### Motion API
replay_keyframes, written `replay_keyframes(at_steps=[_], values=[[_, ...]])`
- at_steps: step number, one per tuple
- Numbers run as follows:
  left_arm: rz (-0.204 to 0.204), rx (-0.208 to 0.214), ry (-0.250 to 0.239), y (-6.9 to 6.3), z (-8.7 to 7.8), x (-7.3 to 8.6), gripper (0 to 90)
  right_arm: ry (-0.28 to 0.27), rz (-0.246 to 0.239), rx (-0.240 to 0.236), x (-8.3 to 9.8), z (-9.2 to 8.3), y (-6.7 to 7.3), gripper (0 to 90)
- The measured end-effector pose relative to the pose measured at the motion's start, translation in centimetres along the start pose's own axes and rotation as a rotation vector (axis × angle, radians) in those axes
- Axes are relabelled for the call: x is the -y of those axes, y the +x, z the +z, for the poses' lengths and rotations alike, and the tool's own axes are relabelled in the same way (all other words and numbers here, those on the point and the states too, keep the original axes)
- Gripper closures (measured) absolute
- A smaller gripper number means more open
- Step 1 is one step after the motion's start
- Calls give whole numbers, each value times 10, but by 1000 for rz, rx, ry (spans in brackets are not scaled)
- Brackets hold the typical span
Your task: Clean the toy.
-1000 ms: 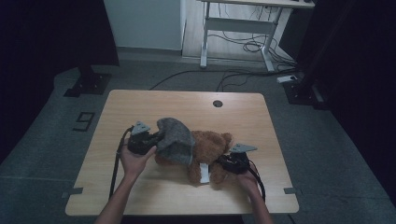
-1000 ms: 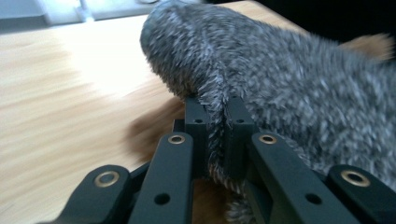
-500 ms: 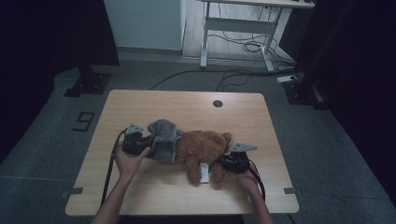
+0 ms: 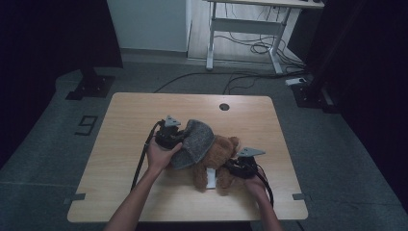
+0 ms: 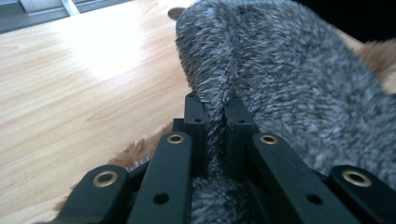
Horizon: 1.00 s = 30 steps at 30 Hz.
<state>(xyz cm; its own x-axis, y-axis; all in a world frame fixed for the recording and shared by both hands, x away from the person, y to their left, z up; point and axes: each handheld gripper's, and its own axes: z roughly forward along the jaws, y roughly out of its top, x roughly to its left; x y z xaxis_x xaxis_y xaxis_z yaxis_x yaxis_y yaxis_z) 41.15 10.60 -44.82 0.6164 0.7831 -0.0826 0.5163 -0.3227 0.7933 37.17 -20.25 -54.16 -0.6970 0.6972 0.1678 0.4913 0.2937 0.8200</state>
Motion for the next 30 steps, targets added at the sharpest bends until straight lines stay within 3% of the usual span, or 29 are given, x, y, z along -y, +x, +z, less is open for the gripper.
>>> replay_keyframes(at_steps=[6, 11, 14, 20, 23, 27, 30], values=[[21, 11, -8, -3, -9, 17, 823, 3, 33, -15, 1, -2, 0, 586], [1, 41, -29, -4, -15, 33, 826, -8, 41, -36, 0, -14, -2, 482], [-3, 52, -43, -6, -18, 40, 827, -38, 23, -27, -1, -27, -2, 457], [15, 65, -58, -15, -25, 54, 829, -142, 70, -27, -14, -51, -12, 405], [22, 73, -62, -18, -30, 60, 830, -166, 80, -23, -24, -52, -10, 387], [2, 88, -71, -17, -32, 65, 830, -144, 74, -9, -38, -43, -6, 359], [-3, 100, -77, -18, -34, 68, 831, -157, 102, -46, -49, -42, -6, 332]])
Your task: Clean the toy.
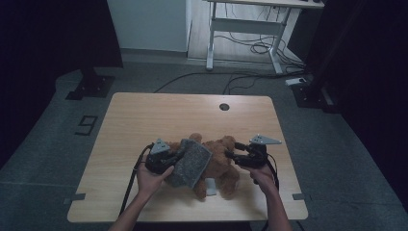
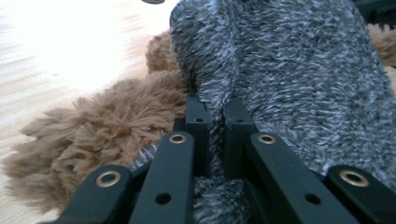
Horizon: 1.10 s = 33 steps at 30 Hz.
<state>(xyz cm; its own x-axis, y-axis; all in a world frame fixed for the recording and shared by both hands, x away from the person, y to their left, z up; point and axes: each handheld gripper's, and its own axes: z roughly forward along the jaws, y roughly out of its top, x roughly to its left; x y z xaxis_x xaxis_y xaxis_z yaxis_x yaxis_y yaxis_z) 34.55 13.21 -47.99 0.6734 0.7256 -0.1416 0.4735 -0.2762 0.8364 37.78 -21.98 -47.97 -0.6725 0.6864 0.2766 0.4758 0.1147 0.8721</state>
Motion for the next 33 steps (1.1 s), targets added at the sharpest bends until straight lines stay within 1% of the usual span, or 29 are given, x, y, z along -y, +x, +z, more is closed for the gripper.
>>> replay_keyframes(at_steps=[1, 3, 5, 7, 8, 9, 10, 11, 13, 17, 19, 20, 21, 23, 24, 25, 26, 28, 29, 31, 32, 33], values=[[-1, 1, -4, -1, 0, 1, 831, 9, 8, -18, -3, 2, 1, 320], [0, 4, -7, -1, -2, 3, 831, 45, 4, -43, -5, 7, 6, 290], [-3, 9, -9, -2, -3, 5, 831, 102, -17, -75, -3, 15, 12, 264], [-7, 18, -9, -1, -4, 6, 831, 157, -17, -107, 3, 23, 17, 238], [-9, 27, -7, -1, -4, 7, 831, 176, -21, -108, 6, 26, 19, 217], [-9, 30, -6, -2, -4, 8, 831, 212, -31, -102, 12, 31, 21, 205], [-7, 30, -5, -2, -5, 9, 831, 226, -33, -108, 16, 33, 22, 199], [-5, 31, -5, -3, -6, 10, 831, 227, -27, -116, 19, 34, 22, 194], [-13, 41, -8, -3, -7, 12, 831, 219, 3, -134, 25, 36, 20, 193], [-19, 53, -13, -4, -9, 15, 831, 246, 51, -146, 33, 40, 18, 196], [-21, 55, -15, -5, -9, 16, 831, 270, 73, -157, 35, 41, 17, 218], [-19, 53, -16, -5, -10, 17, 831, 277, 73, -166, 35, 42, 17, 238], [-20, 52, -19, -5, -10, 17, 831, 274, 66, -170, 35, 42, 18, 271], [-19, 46, -30, -5, -11, 18, 831, 261, 60, -185, 35, 42, 18, 370], [-16, 39, -39, -5, -11, 19, 831, 243, 57, -191, 36, 41, 18, 425], [-7, 29, -48, -6, -12, 19, 831, 227, 55, -194, 36, 41, 17, 459], [-1, 22, -56, -7, -12, 19, 831, 194, 56, -192, 37, 40, 17, 506], [2, 16, -65, -7, -13, 18, 831, 154, 43, -186, 39, 38, 18, 560], [1, 16, -69, -6, -12, 16, 831, 143, 36, -183, 38, 38, 18, 572], [1, 11, -80, -4, -12, 13, 830, 121, 11, -157, 34, 37, 19, 594], [4, 1, -95, -3, -10, 10, 830, 108, 1, -139, 32, 37, 20, 601], [8, -7, -103, -3, -8, 7, 829, 79, -8, -99, 30, 38, 20, 608]])
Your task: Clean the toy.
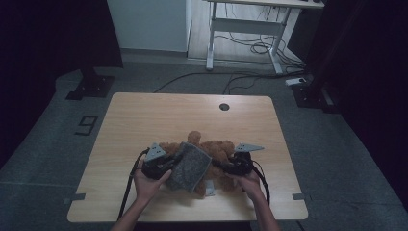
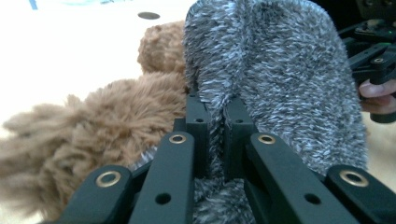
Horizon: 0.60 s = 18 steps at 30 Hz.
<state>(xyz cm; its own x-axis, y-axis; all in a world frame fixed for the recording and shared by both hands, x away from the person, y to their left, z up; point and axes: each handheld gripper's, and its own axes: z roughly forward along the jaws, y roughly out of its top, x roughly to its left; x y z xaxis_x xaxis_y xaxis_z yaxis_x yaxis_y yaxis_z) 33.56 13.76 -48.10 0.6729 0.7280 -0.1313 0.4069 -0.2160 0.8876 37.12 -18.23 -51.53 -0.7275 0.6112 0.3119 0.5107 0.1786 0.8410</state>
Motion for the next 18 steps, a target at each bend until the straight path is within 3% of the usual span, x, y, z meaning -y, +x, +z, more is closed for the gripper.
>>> replay_keyframes(at_steps=[3, 7, 10, 15, 18], values=[[15, -23, -3, 5, 11, -11, 828, -66, -43, 95, -7, 4, -3, 615], [-14, -15, -11, 14, 25, -33, 829, -124, -93, 173, -17, 7, -11, 614], [-5, 14, -16, 8, 30, -50, 827, -125, -126, 188, -17, 8, -13, 610], [19, 88, 1, -17, 56, -78, 823, -108, -192, 169, -2, 9, -4, 609], [44, 111, 64, -38, 85, -88, 821, -108, -237, 164, 5, 9, 4, 609]])
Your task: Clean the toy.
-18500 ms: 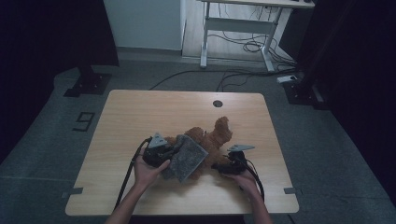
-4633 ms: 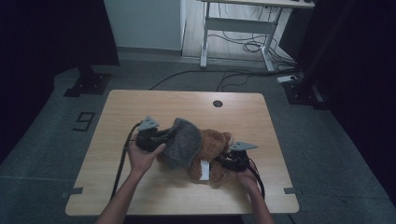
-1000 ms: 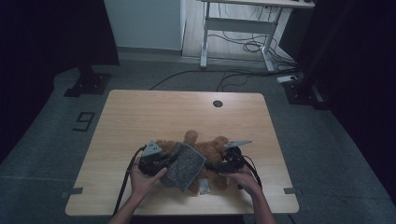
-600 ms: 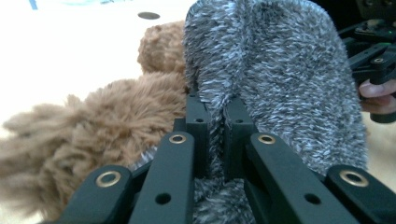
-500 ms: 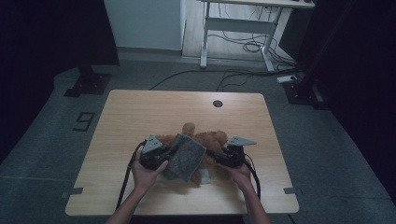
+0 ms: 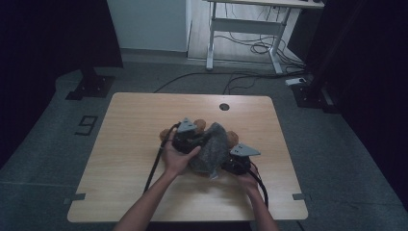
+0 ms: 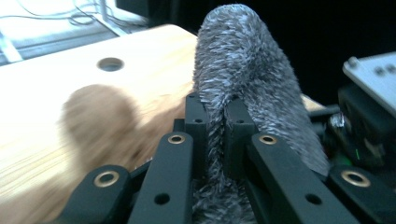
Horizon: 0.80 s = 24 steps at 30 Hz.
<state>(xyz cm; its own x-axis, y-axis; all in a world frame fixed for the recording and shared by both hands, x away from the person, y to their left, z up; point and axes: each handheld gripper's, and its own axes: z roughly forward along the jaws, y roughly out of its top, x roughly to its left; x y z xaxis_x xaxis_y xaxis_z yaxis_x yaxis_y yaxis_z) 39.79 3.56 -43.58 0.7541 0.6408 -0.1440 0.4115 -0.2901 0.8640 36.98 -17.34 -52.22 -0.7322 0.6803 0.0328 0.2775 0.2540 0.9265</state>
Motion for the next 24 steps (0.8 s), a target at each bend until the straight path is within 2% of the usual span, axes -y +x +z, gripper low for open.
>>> replay_keyframes(at_steps=[1, 2, 3, 5, 6, 8, 11, 15, 17, 24], values=[[13, -7, 30, -5, 9, 0, 821, 6, -15, 3, 0, -1, 2, 608], [36, -34, 61, -9, 19, 1, 820, 13, -28, 8, 1, -2, 4, 608], [41, -40, 70, -9, 23, 3, 820, 24, -39, 13, 1, -3, 6, 607], [16, -29, 73, -6, 25, 8, 821, 35, -42, 17, 4, -3, 5, 606], [14, -33, 71, -3, 23, 10, 821, 29, -29, 8, 7, -4, 4, 606], [13, -57, 69, 2, 14, 13, 821, 22, -9, -2, 10, -4, 2, 606], [5, -129, 71, 17, -3, 19, 822, 22, 1, 2, 10, -4, 3, 606], [-48, -162, 57, 41, -30, 32, 822, 20, 12, -1, 10, -5, 2, 606], [-55, -187, 47, 50, -43, 39, 823, 20, 17, -3, 10, -5, 2, 605], [-130, -224, 9, 78, -79, 63, 823, 11, 37, -20, 11, -5, 0, 603]])
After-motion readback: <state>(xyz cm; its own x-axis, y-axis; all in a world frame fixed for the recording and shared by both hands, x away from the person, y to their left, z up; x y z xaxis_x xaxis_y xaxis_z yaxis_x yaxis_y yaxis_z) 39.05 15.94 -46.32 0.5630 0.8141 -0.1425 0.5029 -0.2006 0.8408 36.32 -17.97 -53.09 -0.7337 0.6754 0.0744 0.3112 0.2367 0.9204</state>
